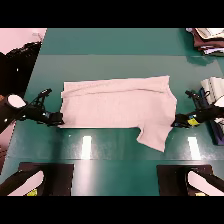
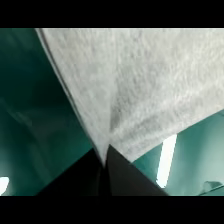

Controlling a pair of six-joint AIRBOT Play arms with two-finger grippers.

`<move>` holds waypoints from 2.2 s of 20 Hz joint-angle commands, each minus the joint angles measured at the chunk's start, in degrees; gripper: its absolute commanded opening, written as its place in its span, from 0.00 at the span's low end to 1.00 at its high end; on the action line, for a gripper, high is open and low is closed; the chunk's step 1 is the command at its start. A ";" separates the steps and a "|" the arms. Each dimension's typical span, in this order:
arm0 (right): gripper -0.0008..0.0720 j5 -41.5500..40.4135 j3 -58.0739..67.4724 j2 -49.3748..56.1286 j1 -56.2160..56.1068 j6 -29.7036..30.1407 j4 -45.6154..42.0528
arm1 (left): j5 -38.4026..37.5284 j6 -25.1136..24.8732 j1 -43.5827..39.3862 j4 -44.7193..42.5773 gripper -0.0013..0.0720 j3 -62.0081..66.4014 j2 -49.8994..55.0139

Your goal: Fold the shirts.

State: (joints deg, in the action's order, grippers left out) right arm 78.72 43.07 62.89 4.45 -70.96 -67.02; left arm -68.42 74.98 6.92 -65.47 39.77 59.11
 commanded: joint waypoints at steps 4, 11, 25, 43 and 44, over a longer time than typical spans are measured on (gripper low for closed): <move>0.03 13.18 0.02 -19.85 -0.22 -0.81 -10.75 | -14.99 1.68 0.02 -3.74 0.05 -7.54 -12.39; 0.03 10.45 1.64 -17.68 -0.24 -2.10 -10.56 | -2.03 7.78 0.02 -1.60 0.05 -0.52 -12.09; 0.03 2.23 32.94 21.66 -0.39 -1.79 -0.44 | 15.96 5.68 0.02 4.92 0.05 12.31 16.65; 0.82 9.97 37.64 29.99 10.08 1.62 7.58 | 2.36 5.57 0.02 2.95 0.09 25.81 17.84; 0.82 9.64 35.65 29.99 11.21 1.64 7.61 | 1.88 5.62 0.02 3.19 0.05 26.43 17.84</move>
State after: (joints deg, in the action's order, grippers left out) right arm 86.35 80.95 92.82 12.43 -70.08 -59.90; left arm -62.96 80.49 6.94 -62.24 63.77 76.90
